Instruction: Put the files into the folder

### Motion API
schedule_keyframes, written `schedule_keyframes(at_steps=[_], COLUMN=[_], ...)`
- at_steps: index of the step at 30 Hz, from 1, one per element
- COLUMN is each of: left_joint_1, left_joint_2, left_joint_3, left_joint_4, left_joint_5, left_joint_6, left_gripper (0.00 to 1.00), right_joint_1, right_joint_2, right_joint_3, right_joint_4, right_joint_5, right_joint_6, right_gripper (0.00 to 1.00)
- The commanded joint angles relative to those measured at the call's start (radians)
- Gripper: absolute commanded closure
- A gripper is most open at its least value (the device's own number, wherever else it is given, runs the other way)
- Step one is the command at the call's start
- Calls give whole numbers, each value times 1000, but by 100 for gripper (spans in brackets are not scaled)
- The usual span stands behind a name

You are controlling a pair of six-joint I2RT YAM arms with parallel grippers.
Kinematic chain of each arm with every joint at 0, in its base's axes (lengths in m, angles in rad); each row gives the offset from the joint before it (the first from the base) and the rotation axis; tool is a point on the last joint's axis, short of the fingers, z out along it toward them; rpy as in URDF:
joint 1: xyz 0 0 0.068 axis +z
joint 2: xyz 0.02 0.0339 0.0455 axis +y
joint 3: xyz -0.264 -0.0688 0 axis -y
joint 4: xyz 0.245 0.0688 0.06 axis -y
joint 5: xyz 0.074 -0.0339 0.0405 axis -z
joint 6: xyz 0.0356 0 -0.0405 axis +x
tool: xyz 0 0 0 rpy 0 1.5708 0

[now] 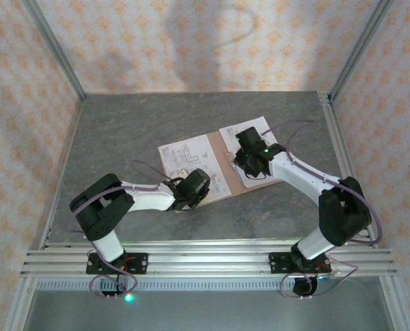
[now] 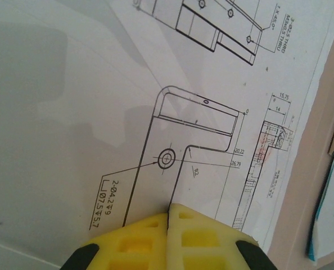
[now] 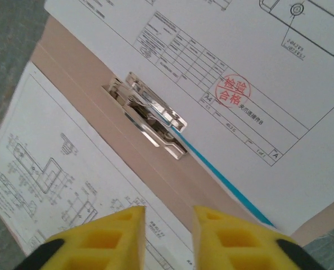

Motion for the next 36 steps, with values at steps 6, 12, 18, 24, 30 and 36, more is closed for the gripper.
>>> schedule_keyframes(at_steps=[6, 12, 18, 24, 30, 36], left_joint_1=[6, 9, 32, 122, 177, 168], left_joint_2=[33, 44, 42, 80, 110, 88], left_joint_3=[-15, -2, -12, 34, 116, 71], left_joint_4=[-230, -239, -220, -199, -270, -247], left_joint_5=[-3, 2, 20, 80, 81, 95], left_joint_6=[80, 93, 108, 223, 319, 301], left_gripper=[94, 94, 94, 94, 95, 97], right_joint_1=[46, 63, 64, 109, 151, 145], right_joint_2=[146, 261, 302, 326, 318, 325], right_joint_3=[10, 32, 3, -40, -37, -16], right_joint_4=[2, -34, -43, 33, 34, 12], right_joint_5=[-67, -47, -19, -100, -89, -68], right_joint_6=[-107, -90, -67, -49, -9, -25], right_gripper=[84, 92, 96, 97, 97, 97])
